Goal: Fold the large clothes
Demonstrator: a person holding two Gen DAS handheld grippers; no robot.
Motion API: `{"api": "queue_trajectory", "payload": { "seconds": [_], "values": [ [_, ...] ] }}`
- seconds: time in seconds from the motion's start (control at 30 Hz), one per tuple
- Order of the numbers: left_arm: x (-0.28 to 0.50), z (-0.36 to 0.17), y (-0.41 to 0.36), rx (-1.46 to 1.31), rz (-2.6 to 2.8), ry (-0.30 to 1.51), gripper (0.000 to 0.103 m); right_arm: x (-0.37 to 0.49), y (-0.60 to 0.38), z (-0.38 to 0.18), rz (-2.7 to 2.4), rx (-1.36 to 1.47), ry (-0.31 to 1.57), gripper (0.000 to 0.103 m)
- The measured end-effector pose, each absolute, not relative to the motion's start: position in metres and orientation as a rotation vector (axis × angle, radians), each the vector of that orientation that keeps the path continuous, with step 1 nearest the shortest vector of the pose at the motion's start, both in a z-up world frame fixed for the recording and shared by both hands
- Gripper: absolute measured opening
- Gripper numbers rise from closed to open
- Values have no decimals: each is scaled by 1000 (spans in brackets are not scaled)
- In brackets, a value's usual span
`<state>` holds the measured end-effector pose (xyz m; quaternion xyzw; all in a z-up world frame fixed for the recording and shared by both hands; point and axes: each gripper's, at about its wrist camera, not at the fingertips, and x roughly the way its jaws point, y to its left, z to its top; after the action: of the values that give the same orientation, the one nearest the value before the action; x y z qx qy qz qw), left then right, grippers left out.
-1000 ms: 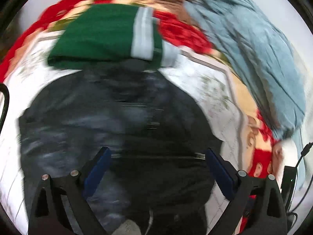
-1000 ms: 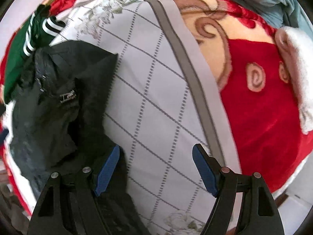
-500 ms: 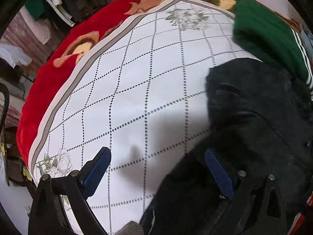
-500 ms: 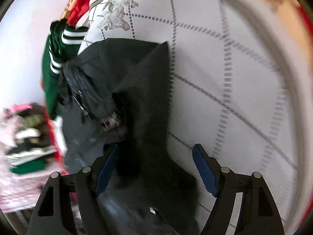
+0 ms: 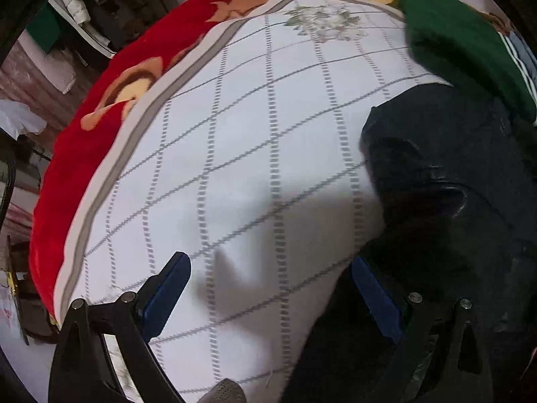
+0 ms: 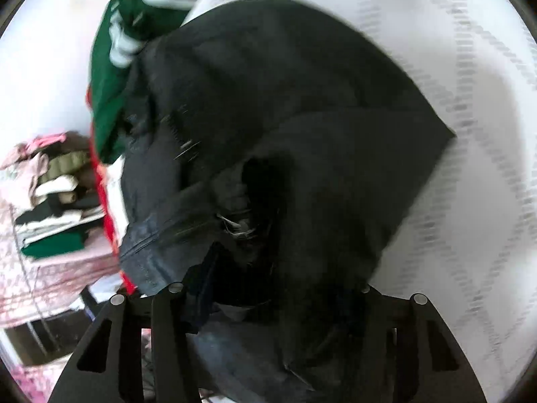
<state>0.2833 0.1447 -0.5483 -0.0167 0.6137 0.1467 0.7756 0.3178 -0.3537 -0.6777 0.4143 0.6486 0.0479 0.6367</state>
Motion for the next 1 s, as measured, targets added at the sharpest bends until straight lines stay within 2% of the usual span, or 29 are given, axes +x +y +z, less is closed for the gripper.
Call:
{"api": "queue_trajectory", "payload": {
  "seconds": [0.1, 0.13, 0.17, 0.27, 0.37, 0.43, 0.5, 0.7, 0.8, 0.83, 0.9, 0.93, 0.97, 1.0],
  "values": [
    [280, -550, 162, -30, 336, 1338, 98, 332, -319, -672, 122, 882, 1510, 56],
    [279, -550, 167, -40, 338, 1342, 98, 334, -316, -671, 98, 866, 1517, 51],
    [279, -549, 169, -46, 335, 1342, 98, 335, -318, -670, 53, 853, 1519, 39],
    [278, -544, 166, -29, 315, 1330, 98, 319, -350, -669, -118, 853, 1499, 36],
    [276, -538, 154, 2, 288, 1314, 98, 302, -371, -669, -218, 825, 1514, 36],
    [274, -535, 146, 19, 271, 1310, 98, 293, -377, -664, -244, 826, 1529, 42],
    [269, -532, 137, 28, 261, 1307, 98, 285, -380, -650, -274, 844, 1514, 43],
    [256, -517, 109, 37, 254, 1284, 98, 275, -355, -585, -244, 795, 1315, 46],
    [253, -517, 94, 69, 265, 1275, 98, 295, -342, -597, -170, 817, 1316, 49],
    [254, -518, 91, 72, 269, 1276, 98, 301, -341, -609, -180, 809, 1353, 53],
    [256, -521, 86, 73, 282, 1276, 98, 311, -337, -647, -225, 761, 1486, 54],
    [257, -522, 84, 78, 290, 1274, 98, 310, -336, -654, -237, 750, 1503, 45],
    [258, -523, 82, 83, 296, 1272, 98, 314, -333, -658, -269, 708, 1516, 21],
    [259, -523, 79, 92, 303, 1274, 98, 316, -332, -657, -308, 650, 1535, 10]
  ]
}}
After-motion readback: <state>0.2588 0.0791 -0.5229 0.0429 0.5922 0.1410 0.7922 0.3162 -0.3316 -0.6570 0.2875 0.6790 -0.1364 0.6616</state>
